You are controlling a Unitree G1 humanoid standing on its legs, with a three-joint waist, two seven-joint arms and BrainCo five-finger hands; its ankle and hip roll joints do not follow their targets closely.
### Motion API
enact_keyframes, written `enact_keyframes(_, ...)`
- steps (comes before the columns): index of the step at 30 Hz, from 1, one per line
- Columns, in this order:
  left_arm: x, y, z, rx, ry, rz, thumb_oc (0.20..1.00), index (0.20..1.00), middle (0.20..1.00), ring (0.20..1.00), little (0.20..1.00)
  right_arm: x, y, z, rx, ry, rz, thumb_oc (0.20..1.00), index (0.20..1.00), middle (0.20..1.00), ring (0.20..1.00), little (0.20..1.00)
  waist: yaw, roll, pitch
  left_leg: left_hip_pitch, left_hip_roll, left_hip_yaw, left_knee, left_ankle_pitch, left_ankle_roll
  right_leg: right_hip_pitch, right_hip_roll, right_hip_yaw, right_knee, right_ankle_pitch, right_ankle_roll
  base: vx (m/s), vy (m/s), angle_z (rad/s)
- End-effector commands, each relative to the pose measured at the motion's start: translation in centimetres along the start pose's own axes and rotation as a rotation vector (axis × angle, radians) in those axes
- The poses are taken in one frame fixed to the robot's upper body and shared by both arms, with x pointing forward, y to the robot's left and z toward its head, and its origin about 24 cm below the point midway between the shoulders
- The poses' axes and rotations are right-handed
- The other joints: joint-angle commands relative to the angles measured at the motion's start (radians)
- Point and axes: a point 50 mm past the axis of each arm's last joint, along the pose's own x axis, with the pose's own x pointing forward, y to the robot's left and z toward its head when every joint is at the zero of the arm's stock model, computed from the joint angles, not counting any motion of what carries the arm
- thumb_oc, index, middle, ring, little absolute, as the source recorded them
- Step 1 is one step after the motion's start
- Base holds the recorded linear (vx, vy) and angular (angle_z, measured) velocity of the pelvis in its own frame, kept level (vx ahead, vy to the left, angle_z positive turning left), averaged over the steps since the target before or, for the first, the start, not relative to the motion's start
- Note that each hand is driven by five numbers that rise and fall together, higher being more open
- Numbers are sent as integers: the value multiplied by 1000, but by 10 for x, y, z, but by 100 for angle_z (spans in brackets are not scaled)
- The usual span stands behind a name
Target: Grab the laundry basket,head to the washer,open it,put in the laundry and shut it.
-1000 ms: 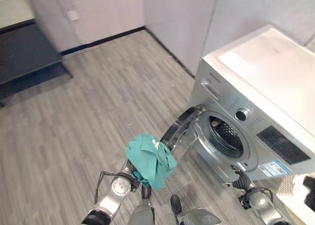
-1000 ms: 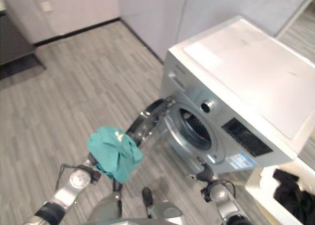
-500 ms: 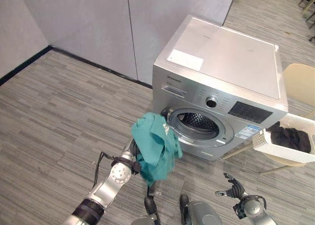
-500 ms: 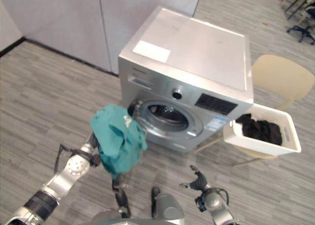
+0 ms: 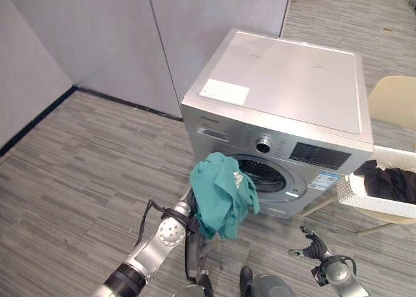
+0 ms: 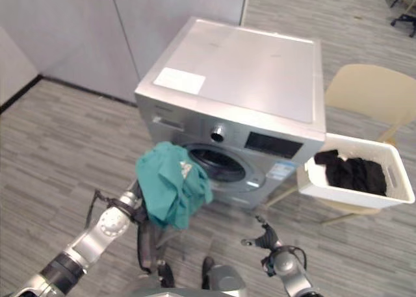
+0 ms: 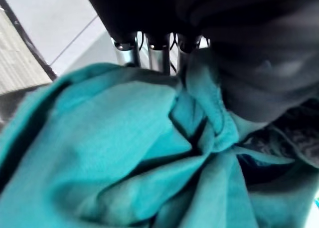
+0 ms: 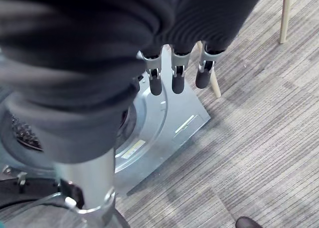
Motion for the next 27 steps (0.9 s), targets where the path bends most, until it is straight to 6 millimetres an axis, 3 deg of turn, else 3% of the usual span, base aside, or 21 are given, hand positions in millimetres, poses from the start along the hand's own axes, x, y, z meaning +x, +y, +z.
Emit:
enact_keyframes(1,1,-9,-8,-56,31,39,200,200,200,200,200,-2,-13,-9,-10,15,-52,1000,1000,1000,1000,1000,13,-29,-18,-20,-5,-91,23,-123,-32,80,30,96,-191,51,118,96,11,-28)
enact_keyframes(2,1,-9,-8,-55,31,40,200,200,200,200,200,-2,-13,-9,-9,15,-53,1000,1000,1000,1000,1000,13,-31,-19,-22,-7,-90,17,-116,-32,76,28,97,-192,54,118,107,-4,-67)
enact_keyframes(3,-3,-13,-28,-47,132,56,200,200,200,200,200,-1,-12,-9,-15,23,-55,1000,1000,1000,1000,1000,29,-29,-9,-58,-35,-152,-20,-90,-36,87,47,139,-194,50,117,42,-19,-74)
enact_keyframes(4,-2,-13,-28,-46,131,57,200,200,200,200,200,-1,-12,-9,-15,22,-55,1000,1000,1000,1000,1000,29,-30,-10,-61,-36,-152,-23,-84,-36,82,46,140,-195,53,116,86,-24,-103)
enact_keyframes(5,-7,-17,-43,-43,214,59,200,200,200,200,200,-1,-10,-10,-20,30,-46,1000,1000,1000,1000,1000,28,-20,-14,-41,-40,-172,-88,-72,-35,82,70,168,-199,51,115,29,-9,-65)
enact_keyframes(6,-6,-17,-43,-43,214,59,200,200,200,200,200,-1,-10,-11,-21,30,-46,1000,1000,1000,1000,1000,29,-20,-13,-37,-40,-170,-94,-70,-35,83,70,170,-200,51,115,68,0,-63)
enact_keyframes(9,-27,-20,-76,-6,382,72,200,200,200,200,200,-3,-5,-17,-15,54,-36,1000,1000,1000,1000,1000,28,-14,-21,10,-35,-149,-153,-52,-24,73,86,194,-191,51,108,55,24,-53)
enact_keyframes(13,-42,-18,-98,7,511,129,200,200,200,200,200,-5,1,-23,8,80,-25,1000,1000,1000,1000,1000,34,-12,-22,42,-40,-141,-211,-30,-19,66,86,183,-193,57,110,20,16,-36)
enact_keyframes(19,-51,-13,-104,10,542,176,200,200,200,200,200,-6,7,-23,25,86,-14,1000,1000,1000,1000,1000,43,0,-25,62,-51,-159,-286,9,-21,61,78,146,-213,67,121,-14,12,15)
enact_keyframes(27,-50,-9,-87,-62,446,203,200,200,200,200,200,0,10,-11,24,48,-14,1000,1000,1000,1000,1000,61,23,-23,55,-55,-189,-294,7,-26,59,72,113,-218,64,124,-20,-1,37)
